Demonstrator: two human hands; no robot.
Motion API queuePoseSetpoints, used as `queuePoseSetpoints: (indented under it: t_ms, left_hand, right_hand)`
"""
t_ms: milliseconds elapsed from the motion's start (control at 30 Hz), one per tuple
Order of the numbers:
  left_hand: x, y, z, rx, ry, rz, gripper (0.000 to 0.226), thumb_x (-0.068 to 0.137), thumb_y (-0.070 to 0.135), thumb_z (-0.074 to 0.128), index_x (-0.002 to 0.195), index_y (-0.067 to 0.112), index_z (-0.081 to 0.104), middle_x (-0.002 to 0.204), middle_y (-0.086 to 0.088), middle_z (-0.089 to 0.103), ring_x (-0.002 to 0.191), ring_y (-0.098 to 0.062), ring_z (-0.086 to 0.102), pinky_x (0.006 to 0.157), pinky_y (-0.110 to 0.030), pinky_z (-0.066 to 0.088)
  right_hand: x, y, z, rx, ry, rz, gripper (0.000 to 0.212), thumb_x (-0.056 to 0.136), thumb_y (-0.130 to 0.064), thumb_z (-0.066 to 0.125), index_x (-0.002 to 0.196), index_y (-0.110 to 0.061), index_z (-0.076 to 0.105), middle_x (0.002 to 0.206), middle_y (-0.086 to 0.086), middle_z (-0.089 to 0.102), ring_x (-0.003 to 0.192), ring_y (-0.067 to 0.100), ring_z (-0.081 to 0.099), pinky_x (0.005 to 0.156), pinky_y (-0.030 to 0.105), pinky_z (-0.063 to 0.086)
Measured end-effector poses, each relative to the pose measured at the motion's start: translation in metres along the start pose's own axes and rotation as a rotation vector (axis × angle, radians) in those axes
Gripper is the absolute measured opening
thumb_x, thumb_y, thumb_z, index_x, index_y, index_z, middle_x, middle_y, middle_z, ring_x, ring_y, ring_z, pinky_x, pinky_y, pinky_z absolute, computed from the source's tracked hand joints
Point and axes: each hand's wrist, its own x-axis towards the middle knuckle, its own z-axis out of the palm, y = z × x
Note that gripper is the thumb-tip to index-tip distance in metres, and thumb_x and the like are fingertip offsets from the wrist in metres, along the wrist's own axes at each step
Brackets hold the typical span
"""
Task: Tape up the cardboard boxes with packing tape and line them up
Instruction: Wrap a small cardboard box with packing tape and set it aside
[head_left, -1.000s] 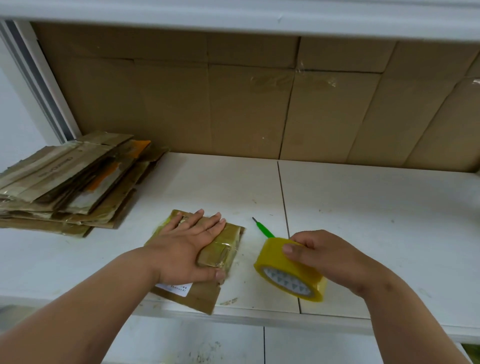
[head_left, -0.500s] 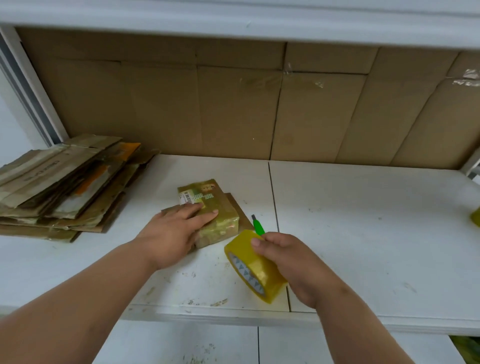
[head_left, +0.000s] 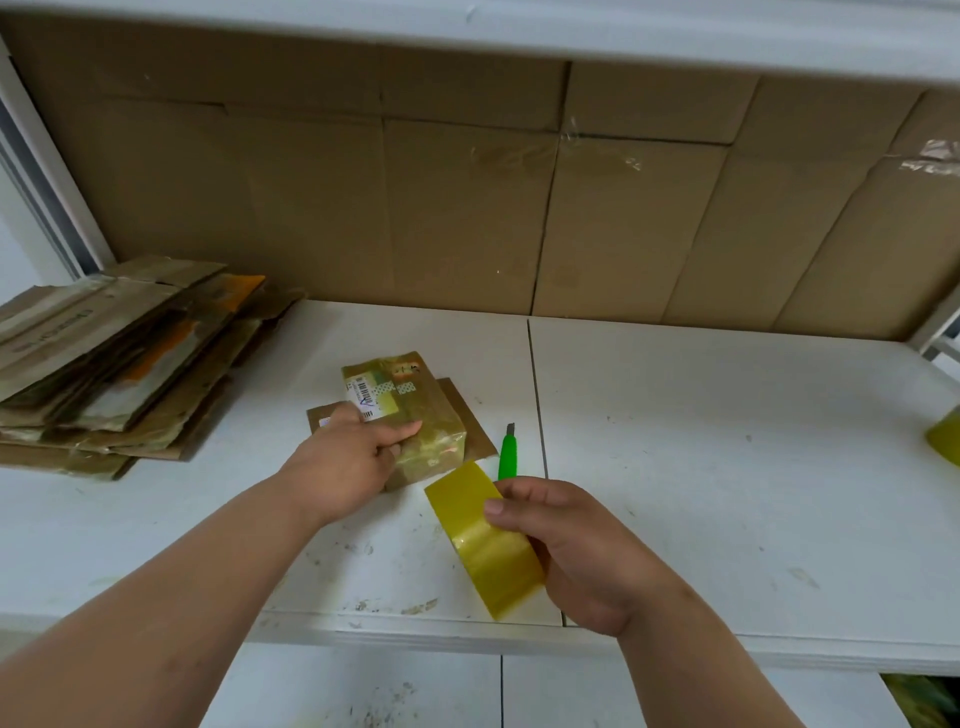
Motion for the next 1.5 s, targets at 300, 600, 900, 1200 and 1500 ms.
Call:
queuePoseSetpoints:
  t_ms: [300,600,900,1200,1500]
  left_hand:
    - [-0.012,0.023,-0.007,-0.676,-0.181,-0.291,0.049,0.093,0.064,0.047,0.136,0.04,0.05,0.08,-0.01,0.076,0.068,-0.024,0.073,0.065,-0.029,0.051]
    - [-0.016,0.04,0.014,-0.922,-0.128,-0.38,0.08,0.077,0.036,0.081,0.143,0.051,0.039,0.095,-0.009,0.077,0.087,-0.023,0.073,0.078,-0.035,0.045]
    - [-0.016,0.044,0.017,-1.011,-0.054,-0.443,0.069,0.09,0.004,0.065,0.139,0.05,0.047,0.111,-0.016,0.071,0.086,-0.023,0.063,0.085,-0.038,0.047]
    - [-0.018,0.046,0.022,-1.11,0.035,-0.477,0.067,0.091,-0.008,0.055,0.131,0.046,0.057,0.111,-0.012,0.068,0.089,-0.024,0.058,0.083,-0.036,0.048]
    - [-0.016,0.041,0.023,-1.149,-0.009,-0.443,0.075,0.085,-0.003,0.067,0.138,0.046,0.049,0.108,-0.009,0.069,0.082,-0.021,0.057,0.079,-0.033,0.046]
  right_hand:
    - [0.005,-0.005,-0.023,0.018,-0.082,-0.005,0.036,0.075,-0.019,0.068,0.109,-0.007,0.07,0.111,0.013,0.074,0.099,0.022,0.069,0.089,0.034,0.054]
    - [0.016,-0.011,-0.045,-0.237,-0.194,-0.021,0.032,0.077,-0.03,0.08,0.105,-0.017,0.073,0.102,0.002,0.075,0.094,0.016,0.067,0.09,0.032,0.048]
    - [0.078,-0.001,-0.053,-1.039,0.41,-0.044,0.054,0.091,-0.061,0.053,0.126,-0.021,0.055,0.12,0.0,0.062,0.108,0.019,0.06,0.091,0.035,0.048]
    - [0.088,-0.007,-0.055,-1.421,0.368,-0.006,0.022,0.09,-0.029,0.049,0.108,-0.017,0.054,0.096,0.001,0.051,0.086,0.022,0.053,0.081,0.033,0.043]
    - [0.065,-0.05,-0.042,-1.043,0.101,-0.218,0.024,0.1,-0.019,0.039,0.116,-0.024,0.055,0.098,0.006,0.064,0.07,0.015,0.054,0.058,0.028,0.04]
